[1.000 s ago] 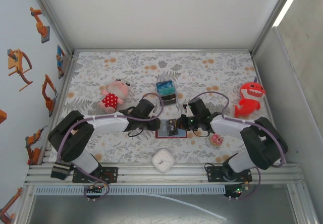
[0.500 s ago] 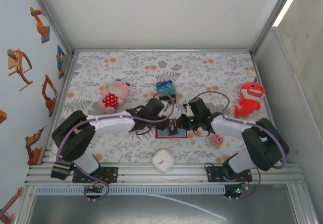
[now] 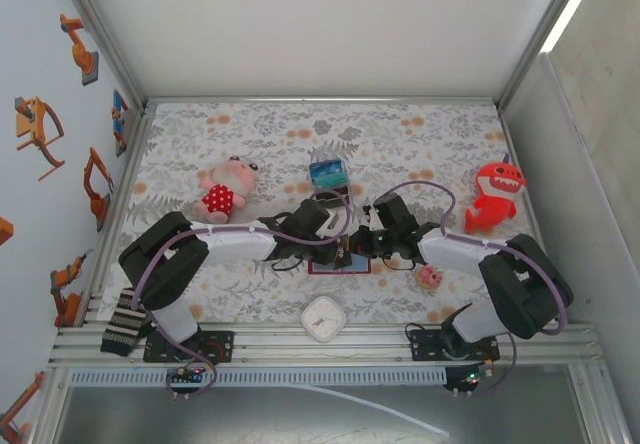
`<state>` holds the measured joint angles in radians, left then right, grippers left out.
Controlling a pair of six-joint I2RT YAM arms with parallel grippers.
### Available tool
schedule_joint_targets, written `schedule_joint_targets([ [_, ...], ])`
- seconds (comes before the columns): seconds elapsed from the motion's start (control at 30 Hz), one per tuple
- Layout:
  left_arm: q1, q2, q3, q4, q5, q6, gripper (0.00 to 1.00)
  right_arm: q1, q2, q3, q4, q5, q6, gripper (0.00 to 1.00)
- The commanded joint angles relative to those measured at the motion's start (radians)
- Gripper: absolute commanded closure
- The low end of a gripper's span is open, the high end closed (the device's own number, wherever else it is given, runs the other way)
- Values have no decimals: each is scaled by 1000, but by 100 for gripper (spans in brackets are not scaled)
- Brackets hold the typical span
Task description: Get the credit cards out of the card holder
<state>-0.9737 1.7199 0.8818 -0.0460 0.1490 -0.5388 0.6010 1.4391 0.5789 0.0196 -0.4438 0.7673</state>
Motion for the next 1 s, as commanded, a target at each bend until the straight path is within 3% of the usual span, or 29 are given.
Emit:
schedule_joint_targets([
  [0.0, -3, 26, 12, -37, 18, -10, 83, 5, -20, -26, 50, -42, 31, 91],
  [0.27, -2, 40, 9, -27, 28, -26, 85, 5, -14, -65, 153, -101, 53, 83],
  [0.43, -1, 44, 10, -22, 30, -30, 86, 5, 0, -68, 158, -100, 50, 83],
  [0.5, -2, 39, 9, -22, 29, -31, 86, 5, -2, -70, 147, -88, 45, 88],
  [0.77, 4, -22, 2, -40, -4, -13, 82, 5, -134, 3, -144, 86, -89, 95],
  [0.97, 12, -96, 13, -70, -34, 14, 67, 5, -214, 56, -257, 130, -153, 95],
])
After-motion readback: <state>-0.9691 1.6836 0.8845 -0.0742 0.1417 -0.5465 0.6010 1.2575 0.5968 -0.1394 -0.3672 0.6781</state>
